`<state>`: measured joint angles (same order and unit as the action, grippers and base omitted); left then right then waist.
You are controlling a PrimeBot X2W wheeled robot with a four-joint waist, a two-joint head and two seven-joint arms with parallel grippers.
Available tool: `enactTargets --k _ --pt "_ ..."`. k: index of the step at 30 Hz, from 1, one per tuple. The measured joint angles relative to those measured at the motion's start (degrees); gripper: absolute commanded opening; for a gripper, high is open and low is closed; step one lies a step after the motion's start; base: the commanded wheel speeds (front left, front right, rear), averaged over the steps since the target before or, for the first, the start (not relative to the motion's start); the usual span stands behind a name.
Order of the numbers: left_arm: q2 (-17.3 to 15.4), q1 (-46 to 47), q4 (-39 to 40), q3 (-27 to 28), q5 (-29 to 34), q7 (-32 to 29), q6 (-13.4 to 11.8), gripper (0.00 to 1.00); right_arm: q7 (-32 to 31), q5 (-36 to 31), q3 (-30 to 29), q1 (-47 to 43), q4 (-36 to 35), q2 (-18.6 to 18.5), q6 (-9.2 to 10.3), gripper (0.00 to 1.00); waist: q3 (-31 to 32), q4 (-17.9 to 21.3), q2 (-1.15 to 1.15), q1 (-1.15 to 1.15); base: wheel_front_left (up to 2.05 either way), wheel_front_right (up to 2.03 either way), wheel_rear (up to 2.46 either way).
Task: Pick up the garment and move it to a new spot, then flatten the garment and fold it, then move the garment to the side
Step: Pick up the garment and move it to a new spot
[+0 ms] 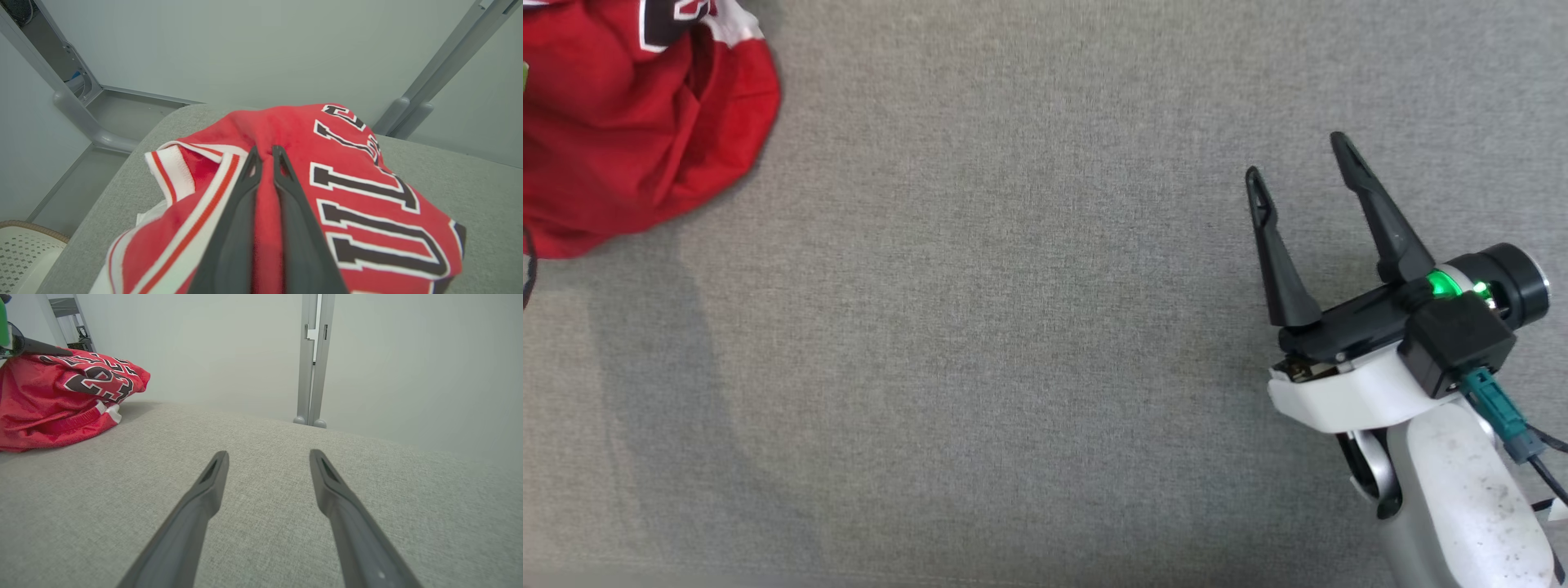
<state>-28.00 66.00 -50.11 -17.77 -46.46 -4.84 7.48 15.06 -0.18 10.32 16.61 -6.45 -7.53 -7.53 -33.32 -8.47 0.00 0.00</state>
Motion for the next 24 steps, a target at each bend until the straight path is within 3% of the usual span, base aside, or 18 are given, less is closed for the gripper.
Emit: enactTargets --k 14,18,24 --pt "-7.1 -0.3 17.1 -9.0 0.1 -0.6 0.0 0.0 0.0 1.7 2.0 -3.6 2.2 3.2 0.0 1.0 13.0 1.9 0.0 -0.01 0.0 0.0 0.0" --pt "-7.6 0.2 22.6 -9.5 0.1 -2.2 -0.2 0.0 0.0 2.1 2.3 -3.6 2.2 3.9 0.0 1.0 15.4 4.0 0.0 -0.01 0.0 0.0 0.0" --pt "-5.8 -0.8 29.9 -12.1 -0.1 -5.9 -1.3 0.0 0.0 2.8 2.3 -4.0 2.1 4.5 0.0 1.0 17.4 8.9 0.0 -0.01 0.0 0.0 0.0"
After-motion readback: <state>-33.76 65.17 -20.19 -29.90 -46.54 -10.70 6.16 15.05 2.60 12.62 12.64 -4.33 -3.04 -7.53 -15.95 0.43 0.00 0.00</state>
